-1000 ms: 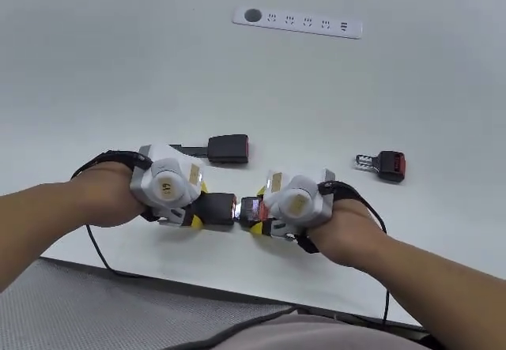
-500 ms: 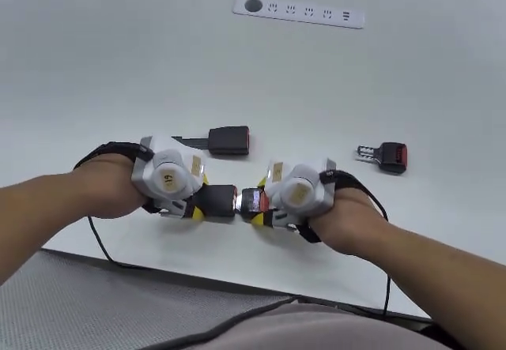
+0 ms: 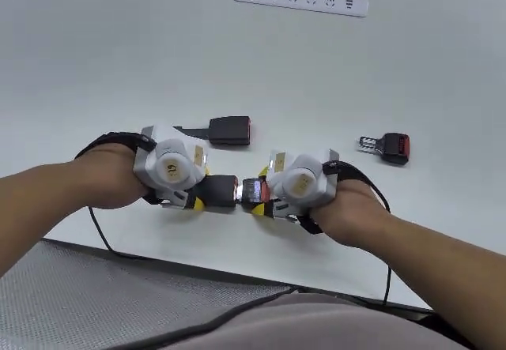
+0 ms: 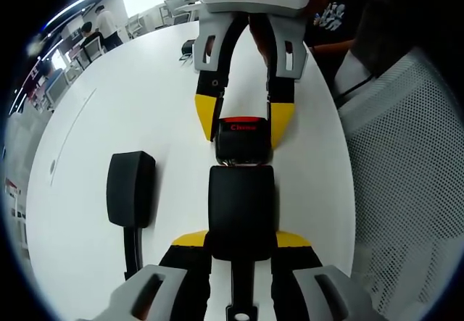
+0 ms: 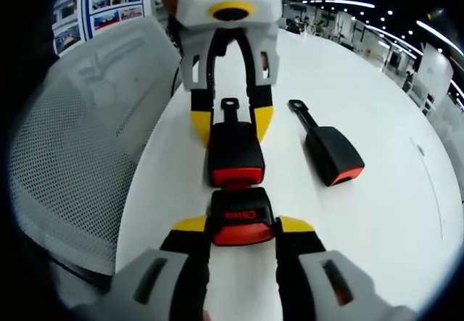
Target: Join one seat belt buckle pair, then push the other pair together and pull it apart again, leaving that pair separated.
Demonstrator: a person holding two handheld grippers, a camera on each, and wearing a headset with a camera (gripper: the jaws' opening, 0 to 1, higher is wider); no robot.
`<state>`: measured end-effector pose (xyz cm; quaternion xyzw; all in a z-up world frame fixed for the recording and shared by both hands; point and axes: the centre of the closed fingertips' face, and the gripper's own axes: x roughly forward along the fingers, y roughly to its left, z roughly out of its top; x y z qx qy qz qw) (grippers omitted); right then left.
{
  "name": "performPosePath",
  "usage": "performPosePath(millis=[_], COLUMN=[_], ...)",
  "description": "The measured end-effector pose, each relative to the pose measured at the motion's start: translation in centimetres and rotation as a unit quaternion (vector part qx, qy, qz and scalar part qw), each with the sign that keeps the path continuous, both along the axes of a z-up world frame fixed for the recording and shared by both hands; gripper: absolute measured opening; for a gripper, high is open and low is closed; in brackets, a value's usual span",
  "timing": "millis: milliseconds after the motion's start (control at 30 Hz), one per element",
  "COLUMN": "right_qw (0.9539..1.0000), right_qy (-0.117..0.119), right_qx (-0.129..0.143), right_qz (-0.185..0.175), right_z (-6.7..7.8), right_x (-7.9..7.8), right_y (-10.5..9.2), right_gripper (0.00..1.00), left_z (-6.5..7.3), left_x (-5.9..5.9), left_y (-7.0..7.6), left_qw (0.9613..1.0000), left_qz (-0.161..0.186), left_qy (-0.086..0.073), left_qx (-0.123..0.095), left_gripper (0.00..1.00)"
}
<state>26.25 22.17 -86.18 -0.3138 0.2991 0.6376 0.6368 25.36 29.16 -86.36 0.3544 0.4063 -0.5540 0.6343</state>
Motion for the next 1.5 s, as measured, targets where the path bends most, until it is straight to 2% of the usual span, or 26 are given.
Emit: performPosePath(millis=[133, 400, 467, 567, 800, 1000, 1133, 1300, 1500], right_qw=[1.0, 0.9999, 0.9999, 0.9999, 0.9996, 0.9993, 0.999, 0.9989, 0.9989], right_qy=[0.006, 0.003, 0.01, 0.004, -0.013, -0.023, -0.03, -0.033, -0.036], right_qx=[0.003, 0.013, 0.012, 0.014, 0.025, 0.031, 0.032, 0.032, 0.026], right_qz=[-0.004, -0.004, -0.005, -0.001, -0.001, 0.001, -0.002, -0.006, -0.015], right_z=[0.1, 0.8, 1.1, 1.8, 3.9, 5.2, 5.7, 5.8, 5.6], right_x=[0.1, 0.1, -0.2, -0.4, 0.3, 0.3, 0.5, 1.0, 2.3], right_y=[0.0, 0.0, -0.1, -0.3, -0.4, -0.4, -0.7, -1.3, -2.7], right_gripper=[0.35, 0.35, 0.35, 0.33, 0.33, 0.32, 0.33, 0.33, 0.33], left_z=[0.0, 0.1, 0.4, 1.2, 3.1, 4.8, 5.6, 5.7, 5.7], left_x=[0.0, 0.0, -0.1, 0.0, 0.2, 1.0, 1.4, 2.3, 3.7], left_y=[0.0, 0.0, -0.1, -0.2, -0.4, -0.5, -0.9, -1.1, -1.3], left_qw=[1.0, 0.9999, 0.9998, 0.9998, 0.9994, 0.9985, 0.9983, 0.9976, 0.9973], left_qz=[0.005, 0.011, 0.01, 0.01, 0.015, 0.022, 0.026, 0.021, 0.023], left_qy=[0.0, -0.005, -0.008, -0.013, -0.03, -0.05, -0.052, -0.066, -0.069], left_qx=[0.001, 0.011, 0.012, 0.011, 0.008, 0.008, 0.004, 0.005, 0.004], left_gripper=[0.33, 0.33, 0.33, 0.32, 0.34, 0.34, 0.31, 0.34, 0.37])
